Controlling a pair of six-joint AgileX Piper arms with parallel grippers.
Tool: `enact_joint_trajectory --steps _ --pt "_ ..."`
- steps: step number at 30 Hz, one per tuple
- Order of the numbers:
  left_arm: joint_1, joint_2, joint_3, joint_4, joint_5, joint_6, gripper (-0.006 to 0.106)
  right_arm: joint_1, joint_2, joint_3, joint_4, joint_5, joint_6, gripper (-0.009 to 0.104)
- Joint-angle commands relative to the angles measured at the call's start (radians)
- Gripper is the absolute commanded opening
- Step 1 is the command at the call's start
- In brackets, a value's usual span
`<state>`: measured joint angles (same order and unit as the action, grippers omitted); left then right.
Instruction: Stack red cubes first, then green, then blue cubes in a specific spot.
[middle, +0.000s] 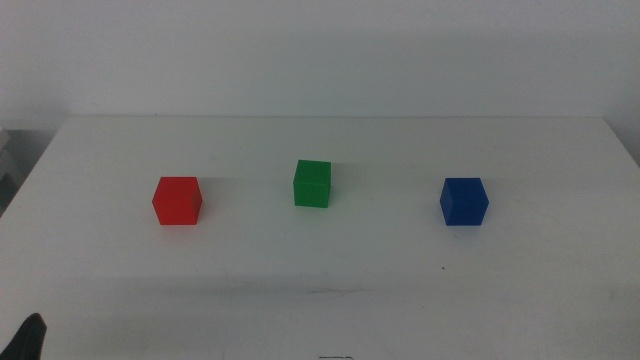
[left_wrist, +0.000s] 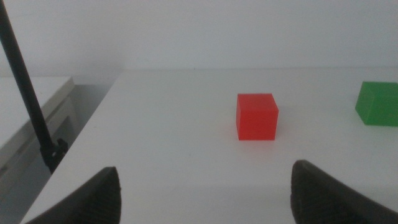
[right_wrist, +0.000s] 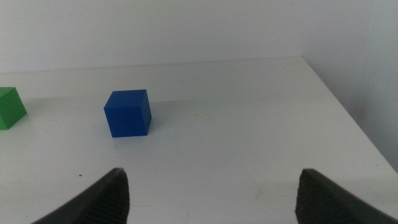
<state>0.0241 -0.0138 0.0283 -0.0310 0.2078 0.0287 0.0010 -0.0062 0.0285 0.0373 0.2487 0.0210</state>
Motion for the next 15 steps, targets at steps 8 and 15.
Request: enact_joint_trajectory --steps 8,15 --pt "0.002 0.263 -0.319 -0.008 0.17 -0.001 0.094 -0.006 0.014 -0.018 -0.009 -0.078 -0.012 0.074" --pt "-0.014 0.505 -0.518 -0.008 0.176 -0.002 0.094 -0.006 0.014 -0.018 -0.009 -0.078 -0.012 0.074"
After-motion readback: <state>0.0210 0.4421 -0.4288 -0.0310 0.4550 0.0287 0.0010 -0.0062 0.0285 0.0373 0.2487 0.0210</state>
